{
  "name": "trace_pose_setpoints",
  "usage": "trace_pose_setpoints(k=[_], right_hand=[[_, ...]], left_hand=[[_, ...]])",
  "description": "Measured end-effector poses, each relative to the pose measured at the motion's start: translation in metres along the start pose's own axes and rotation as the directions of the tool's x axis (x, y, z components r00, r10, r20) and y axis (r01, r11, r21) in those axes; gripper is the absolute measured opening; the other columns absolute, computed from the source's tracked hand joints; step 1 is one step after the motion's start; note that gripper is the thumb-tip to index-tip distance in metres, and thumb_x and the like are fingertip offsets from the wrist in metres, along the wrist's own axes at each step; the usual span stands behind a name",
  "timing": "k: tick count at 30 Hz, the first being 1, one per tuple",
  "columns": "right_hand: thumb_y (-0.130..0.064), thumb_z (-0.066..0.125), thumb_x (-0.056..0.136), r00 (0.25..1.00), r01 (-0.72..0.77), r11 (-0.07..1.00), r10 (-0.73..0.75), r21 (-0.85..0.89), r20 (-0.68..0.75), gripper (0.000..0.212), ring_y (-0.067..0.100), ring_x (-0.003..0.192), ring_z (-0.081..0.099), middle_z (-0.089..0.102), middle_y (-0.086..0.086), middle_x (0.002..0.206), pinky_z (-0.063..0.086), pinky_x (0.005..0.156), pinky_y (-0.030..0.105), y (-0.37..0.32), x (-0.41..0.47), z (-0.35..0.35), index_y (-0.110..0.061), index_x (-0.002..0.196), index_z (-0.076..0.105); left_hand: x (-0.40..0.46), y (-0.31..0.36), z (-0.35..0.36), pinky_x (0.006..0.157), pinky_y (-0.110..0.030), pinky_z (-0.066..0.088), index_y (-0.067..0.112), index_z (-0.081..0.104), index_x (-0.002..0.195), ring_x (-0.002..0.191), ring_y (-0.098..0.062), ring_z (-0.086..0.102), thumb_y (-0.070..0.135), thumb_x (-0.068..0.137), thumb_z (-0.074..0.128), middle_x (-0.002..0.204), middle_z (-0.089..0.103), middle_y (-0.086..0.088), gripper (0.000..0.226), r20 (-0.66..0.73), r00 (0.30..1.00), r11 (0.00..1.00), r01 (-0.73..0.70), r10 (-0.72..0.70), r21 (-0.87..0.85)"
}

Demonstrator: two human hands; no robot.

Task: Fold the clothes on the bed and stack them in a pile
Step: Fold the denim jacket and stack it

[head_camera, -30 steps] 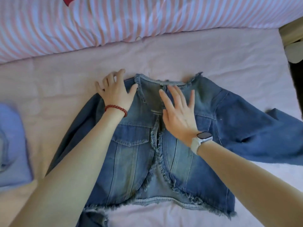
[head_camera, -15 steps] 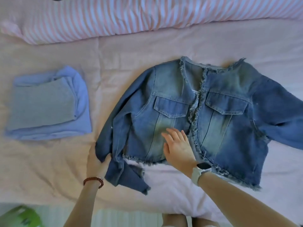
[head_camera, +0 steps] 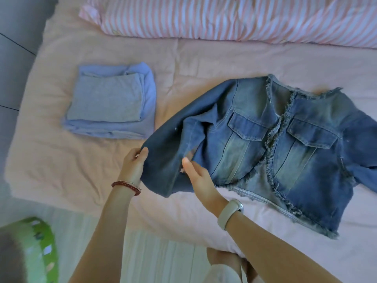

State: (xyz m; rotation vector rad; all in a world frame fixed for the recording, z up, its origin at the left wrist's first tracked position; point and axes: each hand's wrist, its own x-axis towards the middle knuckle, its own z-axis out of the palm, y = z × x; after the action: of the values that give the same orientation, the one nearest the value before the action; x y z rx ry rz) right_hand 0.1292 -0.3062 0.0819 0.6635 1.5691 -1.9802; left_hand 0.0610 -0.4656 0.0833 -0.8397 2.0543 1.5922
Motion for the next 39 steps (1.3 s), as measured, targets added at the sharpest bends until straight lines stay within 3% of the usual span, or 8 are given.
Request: trace_pose_setpoints(k=[6,11,14,19,22,26,32,39], right_hand=[[-0.015,0.051,0.093,0.958,0.072,0.964,-0.138,-0.256,-0.251,0.030,0.009,0.056,0.038,0.041,-0.004,0.059,0.034,0.053,0.013,-0.028,-0.002,-0.008,-0.011,0.066,0.039],[-0.009,0.039,0.098,0.933,-0.193,0.956,0.248,0.219,-0.260,0.014,0.024,0.072,0.050,0.051,0.009,0.080,0.047,0.060,0.032,-0.009,-0.019,-0.046,-0.008,0.093,0.052],[-0.023,0.040,0.099,0.905,-0.262,0.959,0.282,0.108,-0.318,0.018,0.021,0.086,0.054,0.059,0.010,0.097,0.047,0.078,0.035,0.015,-0.030,-0.070,-0.011,0.100,0.054],[-0.037,0.055,0.091,0.880,-0.328,0.941,0.338,0.086,-0.333,0.027,0.016,0.089,0.055,0.057,-0.003,0.094,0.042,0.061,0.023,0.035,-0.043,-0.108,-0.019,0.111,0.050],[-0.015,0.052,0.093,0.873,-0.390,0.921,0.365,-0.014,-0.323,0.023,0.019,0.069,0.054,0.058,0.004,0.080,0.039,0.054,0.022,0.042,-0.044,-0.120,-0.008,0.115,0.055],[-0.003,0.045,0.092,0.913,-0.322,0.937,0.269,-0.135,-0.306,0.033,0.029,0.084,0.056,0.063,0.019,0.099,0.044,0.075,0.032,0.043,-0.048,-0.123,-0.002,0.124,0.051],[-0.021,0.052,0.094,0.986,-0.004,1.000,-0.001,-0.029,-0.168,0.017,0.014,0.094,0.062,0.064,-0.001,0.100,0.044,0.081,0.015,0.019,-0.057,-0.089,-0.023,0.110,0.055],[-0.012,0.051,0.095,0.917,0.029,0.972,0.067,0.233,-0.392,0.008,0.018,0.080,0.061,0.062,0.006,0.086,0.050,0.074,0.027,0.017,-0.070,-0.124,-0.014,0.089,0.056]], left_hand=[[-0.018,0.016,0.018,0.068,-0.031,0.043,0.016,0.050,0.075,0.077,-0.019,0.051,0.016,0.094,0.051,0.080,0.055,-0.003,0.019,0.000,0.999,0.993,-0.034,0.034,-0.116],[-0.029,0.021,0.049,0.060,-0.022,0.046,0.018,0.048,0.077,0.073,-0.005,0.059,0.014,0.092,0.052,0.087,0.063,0.007,0.016,0.210,0.977,0.986,0.000,0.036,-0.168],[-0.027,0.021,0.077,0.056,-0.024,0.039,0.017,0.053,0.085,0.063,-0.011,0.055,0.028,0.093,0.051,0.075,0.057,0.001,0.014,0.349,0.930,0.985,0.154,-0.118,-0.077],[-0.034,0.016,0.126,0.057,-0.026,0.051,0.010,0.059,0.099,0.074,-0.019,0.064,0.023,0.093,0.054,0.089,0.065,-0.008,0.015,0.432,0.865,0.961,0.276,-0.255,0.016],[-0.036,0.023,0.135,0.058,-0.026,0.053,0.016,0.060,0.091,0.073,-0.015,0.065,0.018,0.088,0.062,0.086,0.067,-0.002,0.005,0.356,0.927,0.984,0.059,-0.117,0.170],[-0.031,0.043,0.114,0.058,-0.028,0.037,0.013,0.053,0.082,0.065,-0.017,0.052,0.025,0.085,0.062,0.072,0.056,0.002,0.016,0.120,0.954,0.745,-0.289,0.273,0.601],[-0.052,0.057,0.102,0.054,-0.029,0.056,0.013,0.054,0.084,0.057,-0.016,0.064,0.017,0.097,0.046,0.083,0.058,-0.011,0.015,0.384,0.905,0.935,0.043,-0.186,0.352],[-0.082,0.055,0.188,0.075,-0.028,0.054,0.010,0.053,0.107,0.093,-0.023,0.061,0.014,0.100,0.037,0.107,0.058,-0.008,0.018,0.619,0.749,0.931,-0.010,-0.235,0.366]])
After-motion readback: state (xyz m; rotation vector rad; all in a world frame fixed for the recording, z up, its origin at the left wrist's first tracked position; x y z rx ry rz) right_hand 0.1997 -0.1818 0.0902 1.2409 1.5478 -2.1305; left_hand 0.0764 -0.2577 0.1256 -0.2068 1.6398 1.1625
